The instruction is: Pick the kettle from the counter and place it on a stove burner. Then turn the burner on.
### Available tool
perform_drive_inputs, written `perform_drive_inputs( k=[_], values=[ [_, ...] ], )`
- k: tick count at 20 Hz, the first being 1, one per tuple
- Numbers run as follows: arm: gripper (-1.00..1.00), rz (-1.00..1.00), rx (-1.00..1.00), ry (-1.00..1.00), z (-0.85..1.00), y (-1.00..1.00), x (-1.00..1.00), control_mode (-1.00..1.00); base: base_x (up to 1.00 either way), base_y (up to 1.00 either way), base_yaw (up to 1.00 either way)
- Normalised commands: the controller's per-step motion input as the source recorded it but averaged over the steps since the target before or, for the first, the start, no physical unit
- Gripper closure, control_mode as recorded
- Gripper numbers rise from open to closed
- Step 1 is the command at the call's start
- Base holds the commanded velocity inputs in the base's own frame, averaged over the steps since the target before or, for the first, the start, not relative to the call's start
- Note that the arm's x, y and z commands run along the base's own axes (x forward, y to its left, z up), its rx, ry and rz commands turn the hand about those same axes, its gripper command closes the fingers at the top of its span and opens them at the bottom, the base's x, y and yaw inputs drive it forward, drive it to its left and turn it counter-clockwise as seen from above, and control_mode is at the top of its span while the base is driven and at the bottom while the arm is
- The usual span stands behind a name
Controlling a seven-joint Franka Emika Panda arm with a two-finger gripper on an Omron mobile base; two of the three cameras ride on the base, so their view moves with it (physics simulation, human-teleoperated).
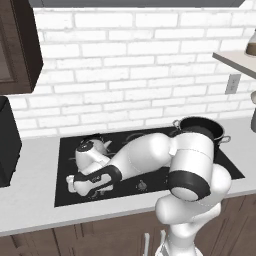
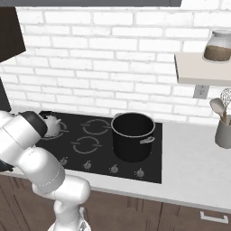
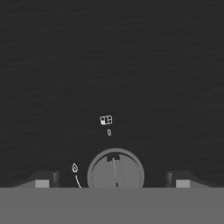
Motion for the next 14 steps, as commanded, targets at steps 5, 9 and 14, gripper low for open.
perform_drive_inputs(
  k=[5,9,14],
  values=[
    [1.00,0.00,0.00,0.00,0.00,0.00,0.00,-1.00,0.00,0.00,0.00],
    [1.00,0.00,0.00,0.00,0.00,0.00,0.00,-1.00,0.00,0.00,0.00],
    [1.00,0.00,0.00,0.00,0.00,0.00,-0.01,-1.00,0.00,0.00,0.00]
  ],
)
